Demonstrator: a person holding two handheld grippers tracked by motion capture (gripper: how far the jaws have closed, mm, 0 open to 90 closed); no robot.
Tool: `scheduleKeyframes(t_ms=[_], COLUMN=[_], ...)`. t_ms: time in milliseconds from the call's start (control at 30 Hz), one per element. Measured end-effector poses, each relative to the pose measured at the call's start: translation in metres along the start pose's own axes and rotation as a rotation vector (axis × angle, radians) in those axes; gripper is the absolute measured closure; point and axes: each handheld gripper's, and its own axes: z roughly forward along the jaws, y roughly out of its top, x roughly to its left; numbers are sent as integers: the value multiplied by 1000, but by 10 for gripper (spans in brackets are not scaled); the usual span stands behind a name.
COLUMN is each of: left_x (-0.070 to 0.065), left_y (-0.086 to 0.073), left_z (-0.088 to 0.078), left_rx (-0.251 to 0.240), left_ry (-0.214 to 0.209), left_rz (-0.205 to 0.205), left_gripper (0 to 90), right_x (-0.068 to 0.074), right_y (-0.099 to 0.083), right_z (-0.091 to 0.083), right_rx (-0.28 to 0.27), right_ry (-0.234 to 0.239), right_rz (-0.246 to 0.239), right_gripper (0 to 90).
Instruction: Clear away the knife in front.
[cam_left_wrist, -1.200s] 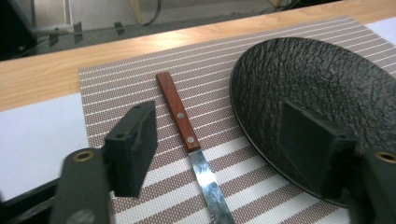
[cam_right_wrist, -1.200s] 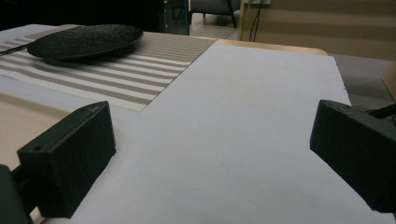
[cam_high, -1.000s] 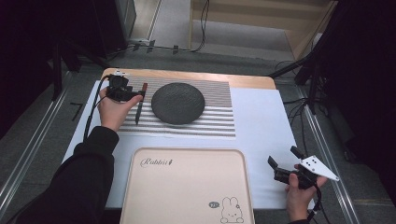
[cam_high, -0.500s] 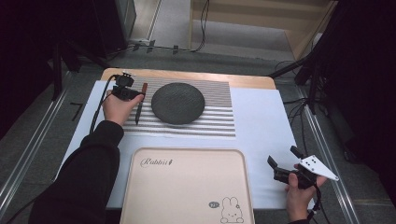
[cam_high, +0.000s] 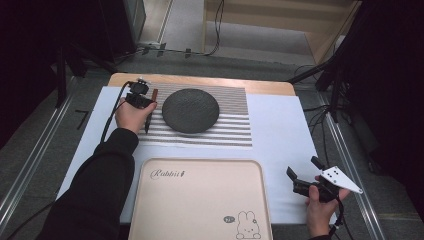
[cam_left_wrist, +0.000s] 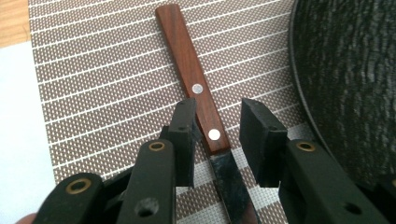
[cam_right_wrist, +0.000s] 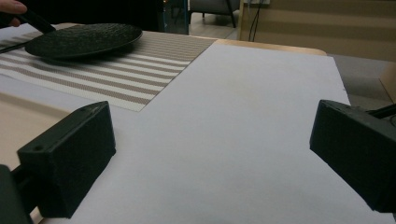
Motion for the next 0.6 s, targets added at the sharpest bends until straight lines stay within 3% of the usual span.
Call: scheduleKeyframes(t_ms=[167,267,400,500,600], left_x=[-2,-6,-6,-9,-10], left_y=[0,-1,-1,-2,-2], left_z=[4,4,4,3,1], left_rx=[15,16,15,12,12], left_ry=[31,58,59,79,70], left_rz=[5,54,59,93,101], left_gripper=[708,768,772,773,774], right_x=[0,0,0,0,0], right_y=[0,0,0,0,0], right_z=[0,0,0,0,0], right_rx=[1,2,3,2,1], right_ry=[-2,-3,-2,-3,-4], right_rz=[1,1,0,1,1], right_gripper=[0,0,0,0,0])
